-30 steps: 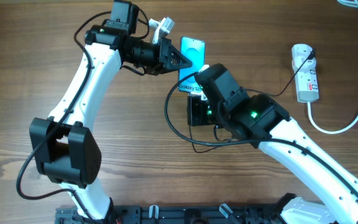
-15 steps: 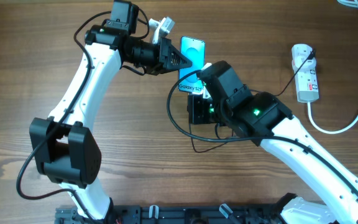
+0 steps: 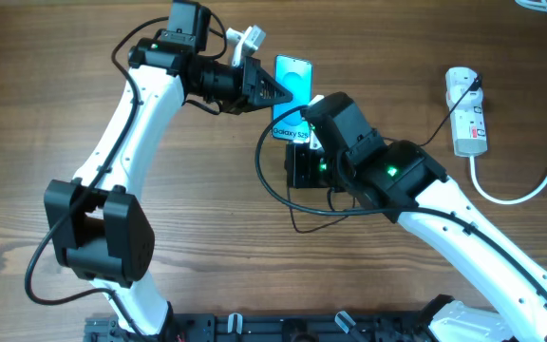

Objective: Plug charger to phone and switch on socket
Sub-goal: 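Push the plug up into the phone's port with the right gripper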

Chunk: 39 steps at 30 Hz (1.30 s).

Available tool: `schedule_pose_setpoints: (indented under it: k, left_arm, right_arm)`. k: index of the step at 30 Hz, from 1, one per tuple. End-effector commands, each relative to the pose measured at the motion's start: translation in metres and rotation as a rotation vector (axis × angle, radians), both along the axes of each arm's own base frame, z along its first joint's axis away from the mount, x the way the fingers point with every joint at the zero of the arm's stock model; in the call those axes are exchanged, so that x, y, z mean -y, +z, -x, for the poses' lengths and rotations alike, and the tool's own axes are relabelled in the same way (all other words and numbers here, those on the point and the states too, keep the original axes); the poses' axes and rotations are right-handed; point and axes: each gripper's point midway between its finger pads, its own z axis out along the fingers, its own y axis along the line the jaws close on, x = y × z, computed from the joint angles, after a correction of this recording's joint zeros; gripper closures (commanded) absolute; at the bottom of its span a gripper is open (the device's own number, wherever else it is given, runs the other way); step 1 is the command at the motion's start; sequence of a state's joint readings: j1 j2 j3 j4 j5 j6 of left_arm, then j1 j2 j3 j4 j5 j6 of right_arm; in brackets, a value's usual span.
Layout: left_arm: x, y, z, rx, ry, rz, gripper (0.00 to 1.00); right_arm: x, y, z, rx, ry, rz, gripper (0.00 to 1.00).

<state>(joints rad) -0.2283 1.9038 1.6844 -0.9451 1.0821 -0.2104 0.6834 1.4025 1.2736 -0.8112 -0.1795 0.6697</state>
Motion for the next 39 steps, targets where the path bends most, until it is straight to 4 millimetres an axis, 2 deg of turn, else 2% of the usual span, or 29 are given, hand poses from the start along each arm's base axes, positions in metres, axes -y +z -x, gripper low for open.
schedule_pose_setpoints:
  k: [1, 7, 18, 23, 31, 37, 39]
  left_arm:
    - [0.002, 0.022, 0.005, 0.05, -0.028, 0.05, 0.96]
    - [0.002, 0.022, 0.005, 0.056, -0.031, 0.051, 0.96]
    - [0.003, 0.024, 0.009, 0.023, -0.035, 0.066, 0.96]
    - [0.003, 0.025, 0.011, 0.016, -0.039, 0.075, 0.96]
    - [0.003, 0.025, 0.012, 0.009, -0.039, 0.074, 0.96]
    - [0.002, 0.024, 0.011, 0.012, -0.036, 0.069, 0.96]
    - [0.0, 0.02, 0.008, 0.019, -0.021, 0.041, 0.96]
  right_arm:
    - [0.003, 0.011, -0.014, 0.037, -0.041, -0.014, 0.96]
    - [0.009, 0.011, -0.019, 0.04, -0.058, -0.014, 0.96]
    - [0.002, 0.022, -0.031, 0.114, -0.05, -0.043, 0.95]
    - [0.009, 0.022, -0.038, 0.143, -0.085, -0.01, 0.96]
    - [0.01, 0.022, -0.038, 0.156, -0.068, 0.004, 0.94]
    - [0.005, 0.022, -0.034, 0.137, -0.043, -0.019, 0.64]
    - [0.001, 0.021, -0.029, 0.115, -0.02, -0.037, 0.62]
